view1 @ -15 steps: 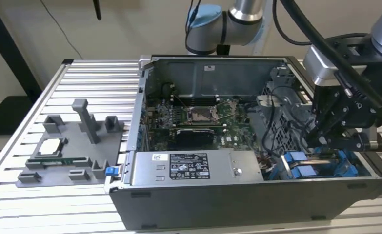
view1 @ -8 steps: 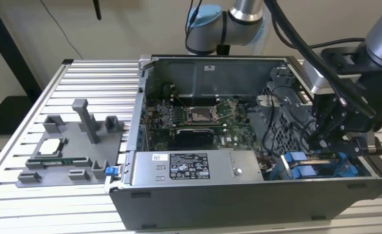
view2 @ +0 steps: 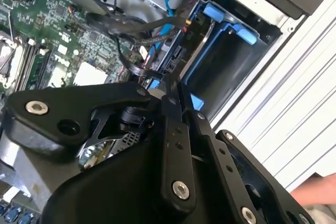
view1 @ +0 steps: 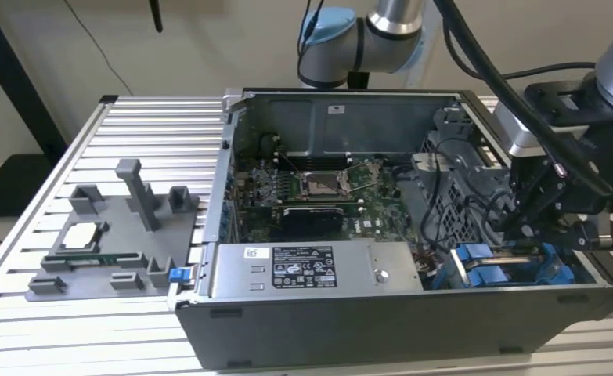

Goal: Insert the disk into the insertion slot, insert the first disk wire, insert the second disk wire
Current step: 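Insert the second disk wire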

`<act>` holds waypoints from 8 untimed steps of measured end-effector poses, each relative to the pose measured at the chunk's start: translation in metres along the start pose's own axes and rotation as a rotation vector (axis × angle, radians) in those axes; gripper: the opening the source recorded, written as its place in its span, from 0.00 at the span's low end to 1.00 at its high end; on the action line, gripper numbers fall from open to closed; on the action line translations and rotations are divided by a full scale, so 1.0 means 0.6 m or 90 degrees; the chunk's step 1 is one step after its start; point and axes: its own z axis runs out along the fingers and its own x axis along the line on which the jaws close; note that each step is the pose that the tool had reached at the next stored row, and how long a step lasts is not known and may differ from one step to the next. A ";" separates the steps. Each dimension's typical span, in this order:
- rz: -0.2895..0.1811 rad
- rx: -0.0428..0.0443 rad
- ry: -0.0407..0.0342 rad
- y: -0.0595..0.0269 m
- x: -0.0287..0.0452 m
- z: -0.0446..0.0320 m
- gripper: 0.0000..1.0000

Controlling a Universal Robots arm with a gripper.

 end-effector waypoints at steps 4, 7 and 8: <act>0.000 0.0000 -0.0027 0.000 0.000 0.000 0.00; 0.000 0.0035 -0.0109 0.000 0.001 0.004 0.00; 0.000 0.0043 -0.0122 0.000 0.001 0.006 0.00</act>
